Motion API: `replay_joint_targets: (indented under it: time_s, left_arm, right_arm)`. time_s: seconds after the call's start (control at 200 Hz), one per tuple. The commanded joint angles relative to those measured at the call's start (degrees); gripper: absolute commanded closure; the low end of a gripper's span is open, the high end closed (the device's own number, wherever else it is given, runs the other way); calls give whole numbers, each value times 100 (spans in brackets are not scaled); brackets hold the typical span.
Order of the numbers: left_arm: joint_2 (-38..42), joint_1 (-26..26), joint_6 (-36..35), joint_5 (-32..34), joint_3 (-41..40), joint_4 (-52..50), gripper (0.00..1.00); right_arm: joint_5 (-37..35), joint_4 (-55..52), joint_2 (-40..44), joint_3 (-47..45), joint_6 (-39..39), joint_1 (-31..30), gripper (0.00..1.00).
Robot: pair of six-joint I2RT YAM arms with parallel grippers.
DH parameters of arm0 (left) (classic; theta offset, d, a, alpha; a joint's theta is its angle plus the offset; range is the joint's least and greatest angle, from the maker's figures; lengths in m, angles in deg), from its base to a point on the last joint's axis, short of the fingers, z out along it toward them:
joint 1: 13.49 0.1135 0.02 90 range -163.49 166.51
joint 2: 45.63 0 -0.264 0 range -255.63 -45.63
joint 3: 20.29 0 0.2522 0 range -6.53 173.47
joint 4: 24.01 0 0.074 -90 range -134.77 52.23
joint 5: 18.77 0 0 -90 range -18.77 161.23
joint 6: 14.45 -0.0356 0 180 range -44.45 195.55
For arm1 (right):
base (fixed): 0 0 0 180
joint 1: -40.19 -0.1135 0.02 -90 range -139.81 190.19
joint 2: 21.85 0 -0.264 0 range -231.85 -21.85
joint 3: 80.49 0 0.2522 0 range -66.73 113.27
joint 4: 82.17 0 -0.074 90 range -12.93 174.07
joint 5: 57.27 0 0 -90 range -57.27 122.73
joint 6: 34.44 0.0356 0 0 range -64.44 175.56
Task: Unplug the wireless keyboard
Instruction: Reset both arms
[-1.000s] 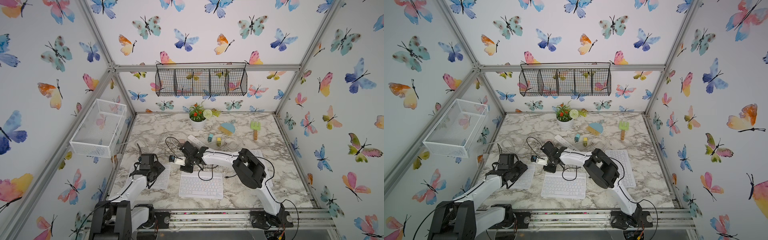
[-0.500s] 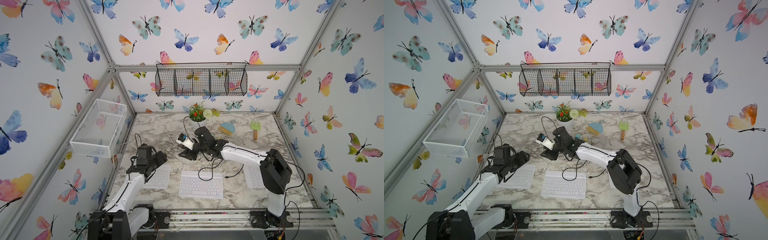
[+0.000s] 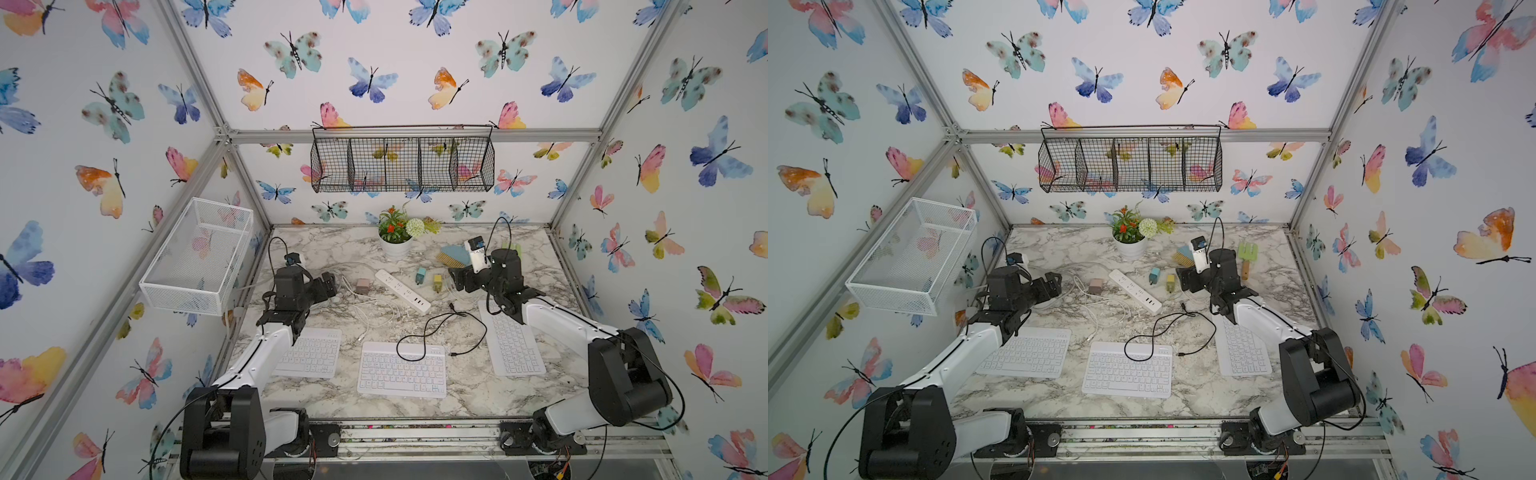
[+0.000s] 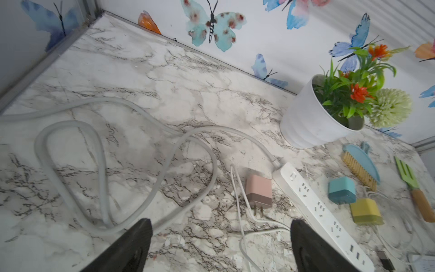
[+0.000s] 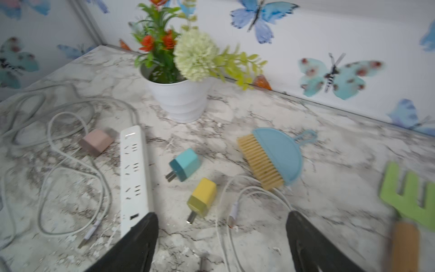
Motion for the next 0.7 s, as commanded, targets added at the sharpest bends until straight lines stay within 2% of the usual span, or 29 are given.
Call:
replay_joint_targets:
  time_s: [0.0,0.12,0.21,0.345,0.44,0.486,0.541,0.576,0.631,0.696]
  left_arm:
    - [67,3,-719,671,-765,1283,5]
    - [36,80,-703,1063,-1481,2434,4]
    - [-217,109,-937,1144,-1652,2887,3]
    - [-688,120,-1333,1131,-1843,3781,2]
    - [-831,118,-1558,839,-2104,4392,1]
    - [-946,109,-1619,776,-2492,5132,2]
    - [-1126,97,-1682,707,-3139,6633,2]
    - [-1191,100,-1678,745,-3316,7096,2]
    - [-1187,95,-1649,777,-3198,6907,2]
    - [-1012,97,-1602,863,-2756,5742,2]
  right_arm:
    - [-810,603,269,-503,292,191,2]
    - [-1406,1142,515,-1134,718,642,2]
    - [-1916,1604,725,-1625,851,899,2]
    - [-2661,2284,870,-2259,949,1093,2]
    - [-3041,2438,857,-2480,949,1131,2]
    - [-3162,2609,868,-2632,917,1131,2]
    - [-3198,2988,883,-2893,814,1139,2]
    - [-3170,3316,879,-3071,714,1139,2]
    - [-3102,3902,798,-3345,565,1139,2]
    - [-2917,4594,582,-3569,361,1139,2]
